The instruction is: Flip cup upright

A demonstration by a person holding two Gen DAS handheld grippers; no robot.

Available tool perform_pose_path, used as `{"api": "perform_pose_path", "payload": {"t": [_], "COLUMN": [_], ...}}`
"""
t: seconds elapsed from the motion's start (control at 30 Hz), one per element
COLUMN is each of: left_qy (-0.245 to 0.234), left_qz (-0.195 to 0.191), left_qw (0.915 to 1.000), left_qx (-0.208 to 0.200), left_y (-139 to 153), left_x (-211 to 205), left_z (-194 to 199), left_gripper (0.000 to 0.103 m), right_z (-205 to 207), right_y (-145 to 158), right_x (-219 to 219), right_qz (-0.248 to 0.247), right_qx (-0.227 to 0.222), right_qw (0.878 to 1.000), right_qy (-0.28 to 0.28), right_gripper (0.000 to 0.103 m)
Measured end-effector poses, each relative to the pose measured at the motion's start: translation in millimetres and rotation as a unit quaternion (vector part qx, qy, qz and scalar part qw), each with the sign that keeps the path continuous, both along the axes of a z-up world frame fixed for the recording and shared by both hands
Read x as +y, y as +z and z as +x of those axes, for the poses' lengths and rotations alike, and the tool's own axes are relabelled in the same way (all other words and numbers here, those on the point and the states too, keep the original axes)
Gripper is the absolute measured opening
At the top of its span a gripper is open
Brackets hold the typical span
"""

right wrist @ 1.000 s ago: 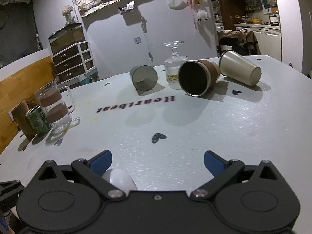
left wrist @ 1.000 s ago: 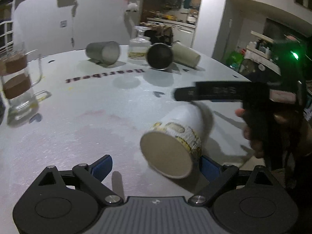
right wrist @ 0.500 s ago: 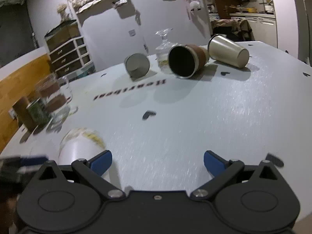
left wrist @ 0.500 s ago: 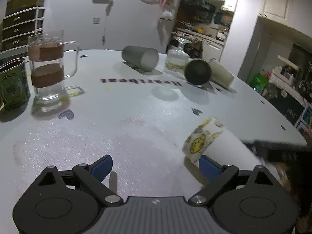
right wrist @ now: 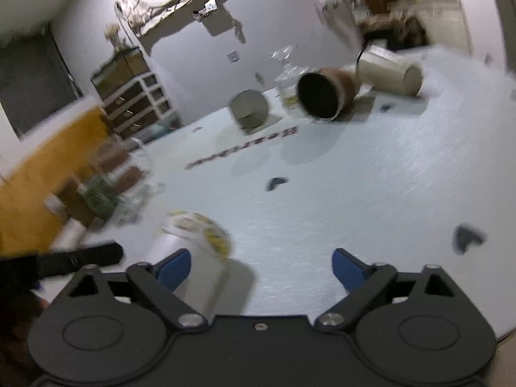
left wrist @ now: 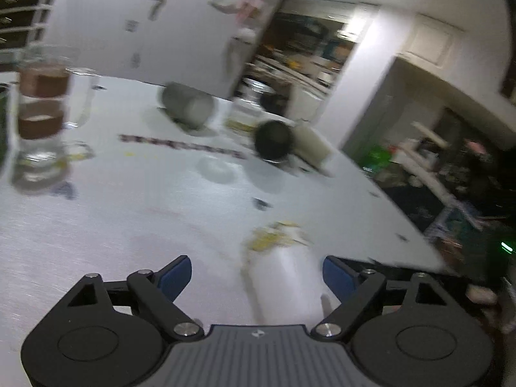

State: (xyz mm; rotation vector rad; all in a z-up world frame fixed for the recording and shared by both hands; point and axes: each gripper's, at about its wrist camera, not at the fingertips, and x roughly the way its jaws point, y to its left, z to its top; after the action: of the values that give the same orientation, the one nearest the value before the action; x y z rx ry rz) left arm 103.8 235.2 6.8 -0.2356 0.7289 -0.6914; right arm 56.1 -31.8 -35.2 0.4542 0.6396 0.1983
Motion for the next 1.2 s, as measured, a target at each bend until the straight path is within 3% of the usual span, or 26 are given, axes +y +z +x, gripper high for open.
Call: {"api": "perform_pose_path", "payload": {"t": [0.1,0.17,0.27,0.47,0.53,0.73,0.9,1.2], "left_qy": [-0.032,-0.040,-0.036,-0.037,-0.035,-0.032,-0.029,-0.031], "left_qz": [0.004,0.007,0.002,0.027,0.036,0.033,0.030,0.050], "left_qw": [0.9992,0.9983,0.9973,0.9967,0.9959,0.9964,0.9969,0.9983], "left_qx": [0.022,0.042,0.063,0.067,0.075,0.071,0.066,0.000], "left_y": [-6,-11,-15,-21,-25,-28,-28,-22], "left_x": [-13,-20,-25,-30,-31,-28,-27,-27], "left_z": [-2,1,9,16,18,18,15,-2], "left_gripper": [0.080,0.078,0.077,0.075,0.068,0.067,0.067,0.067], "right_z": [8,12,13,14,16,30,43,68], "right_y": [-5,-8,-10,-13,-13,-19,-22,-27], "right_x": [-7,-8,-5,-4,-3,-9,-3,6], "right_qz": [0.079,0.106,0.121,0.134,0.138,0.219,0.244,0.257], "right_qx": [0.024,0.034,0.037,0.042,0.046,0.067,0.083,0.111], "right_qw": [0.996,0.993,0.991,0.989,0.988,0.971,0.964,0.957], "right_qy": [0.027,0.038,0.045,0.054,0.060,0.063,0.068,0.078], "right_gripper": [0.081,0.073,0.061,0.051,0.051,0.060,0.065,0.067]}}
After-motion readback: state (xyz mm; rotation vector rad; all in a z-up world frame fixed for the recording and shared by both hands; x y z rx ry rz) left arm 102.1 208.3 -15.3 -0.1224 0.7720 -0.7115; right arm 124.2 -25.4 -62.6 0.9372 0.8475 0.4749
